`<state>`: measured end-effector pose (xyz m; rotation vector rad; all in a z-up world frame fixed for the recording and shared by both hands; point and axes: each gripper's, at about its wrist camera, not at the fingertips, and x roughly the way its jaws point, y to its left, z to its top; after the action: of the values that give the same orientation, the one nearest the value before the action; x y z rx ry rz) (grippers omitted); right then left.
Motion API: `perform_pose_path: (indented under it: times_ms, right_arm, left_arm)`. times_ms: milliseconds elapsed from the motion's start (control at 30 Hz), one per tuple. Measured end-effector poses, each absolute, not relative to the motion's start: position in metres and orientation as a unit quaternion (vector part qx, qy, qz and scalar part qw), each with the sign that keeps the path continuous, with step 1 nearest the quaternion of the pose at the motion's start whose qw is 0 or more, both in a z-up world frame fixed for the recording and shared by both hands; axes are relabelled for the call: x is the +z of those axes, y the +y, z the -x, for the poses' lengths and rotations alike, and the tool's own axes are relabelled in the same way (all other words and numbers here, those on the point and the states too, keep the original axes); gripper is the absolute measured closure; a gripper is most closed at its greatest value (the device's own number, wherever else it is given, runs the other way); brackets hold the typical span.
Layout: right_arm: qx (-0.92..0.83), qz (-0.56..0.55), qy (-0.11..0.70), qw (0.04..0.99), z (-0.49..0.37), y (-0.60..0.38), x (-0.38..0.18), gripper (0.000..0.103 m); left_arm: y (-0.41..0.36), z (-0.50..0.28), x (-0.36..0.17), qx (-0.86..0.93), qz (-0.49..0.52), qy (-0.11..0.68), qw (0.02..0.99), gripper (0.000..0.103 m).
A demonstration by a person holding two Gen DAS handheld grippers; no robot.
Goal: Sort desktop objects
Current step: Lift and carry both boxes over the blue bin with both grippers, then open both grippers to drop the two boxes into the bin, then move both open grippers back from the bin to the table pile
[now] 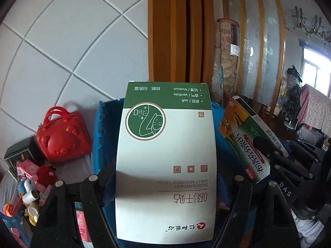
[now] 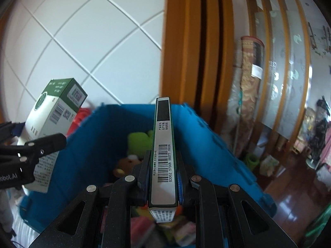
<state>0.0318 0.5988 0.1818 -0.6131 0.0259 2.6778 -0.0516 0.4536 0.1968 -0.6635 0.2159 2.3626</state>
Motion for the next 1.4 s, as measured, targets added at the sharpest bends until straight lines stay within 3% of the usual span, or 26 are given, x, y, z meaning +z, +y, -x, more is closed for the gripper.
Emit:
perform_pose_path:
  times_ms: [433,867,933,967,1100,1267,1400]
  right_arm:
    - [0.949,0.255,0.017,0.186,-0.017,0.662,0.146,0.084]
    - [0.949,0.244,-0.005,0.198,-0.007,0.659,0.143,0.081]
    - [0.951,0.237,-0.001,0.201,-0.009,0.66,0.144,0.076]
    - [0.951,0.234,0.002,0.203,-0.009,0.661,0.144,0.068]
    - [0.954,0.226,-0.01,0.199,-0.011,0.656,0.149,0.021]
    - [0.955,0.215,-0.017,0.201,-0.012,0.654,0.15,0.016]
    - [0.959,0.207,-0.001,0.195,-0.015,0.657,0.15,0.006]
  left_arm:
    - [0.514,0.061,0.166,0.904,0.287,0.138,0.285,0.022]
    - [0.508,0.065,0.161,0.906,0.3,0.11,0.279,0.022]
    - [0.508,0.064,0.161,0.905,0.301,0.108,0.28,0.022]
    - [0.508,0.065,0.16,0.905,0.302,0.107,0.28,0.022]
    - [0.51,0.068,0.16,0.903,0.307,0.107,0.281,0.022]
    - [0.508,0.064,0.162,0.907,0.296,0.105,0.28,0.022]
    - [0.499,0.054,0.168,0.92,0.26,0.094,0.277,0.022]
